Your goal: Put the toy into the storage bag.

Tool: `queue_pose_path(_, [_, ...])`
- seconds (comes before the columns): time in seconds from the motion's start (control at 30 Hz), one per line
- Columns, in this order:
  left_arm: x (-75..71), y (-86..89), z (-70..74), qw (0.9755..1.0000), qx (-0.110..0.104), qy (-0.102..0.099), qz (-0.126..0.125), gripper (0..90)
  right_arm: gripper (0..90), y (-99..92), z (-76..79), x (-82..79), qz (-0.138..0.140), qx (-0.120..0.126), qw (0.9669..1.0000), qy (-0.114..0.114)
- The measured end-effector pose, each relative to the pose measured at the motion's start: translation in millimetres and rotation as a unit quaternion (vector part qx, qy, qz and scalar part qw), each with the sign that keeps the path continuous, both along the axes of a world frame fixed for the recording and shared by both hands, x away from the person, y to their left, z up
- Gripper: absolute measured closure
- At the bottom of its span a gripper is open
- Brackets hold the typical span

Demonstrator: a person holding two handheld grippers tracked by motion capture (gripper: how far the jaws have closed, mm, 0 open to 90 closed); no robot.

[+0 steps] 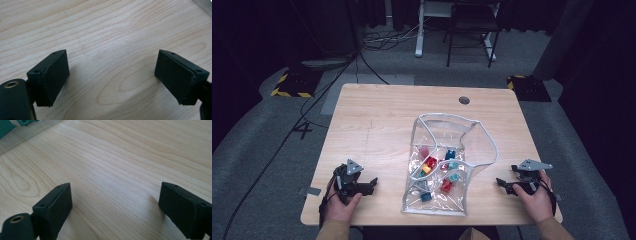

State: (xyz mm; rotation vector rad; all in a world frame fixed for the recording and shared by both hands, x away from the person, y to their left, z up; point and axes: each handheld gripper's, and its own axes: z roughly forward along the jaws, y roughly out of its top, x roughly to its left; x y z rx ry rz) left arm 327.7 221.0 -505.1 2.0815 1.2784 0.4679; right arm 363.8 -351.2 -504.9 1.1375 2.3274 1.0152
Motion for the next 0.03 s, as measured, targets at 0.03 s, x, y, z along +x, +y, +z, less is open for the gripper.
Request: queue_pose_path(0.03, [0.0, 0.0, 0.0, 1.0000, 0.000, 0.000, 0.000, 12.6, 11.8, 0.0, 0.0, 0.1, 0.000, 0.000, 1.0000, 0.000])
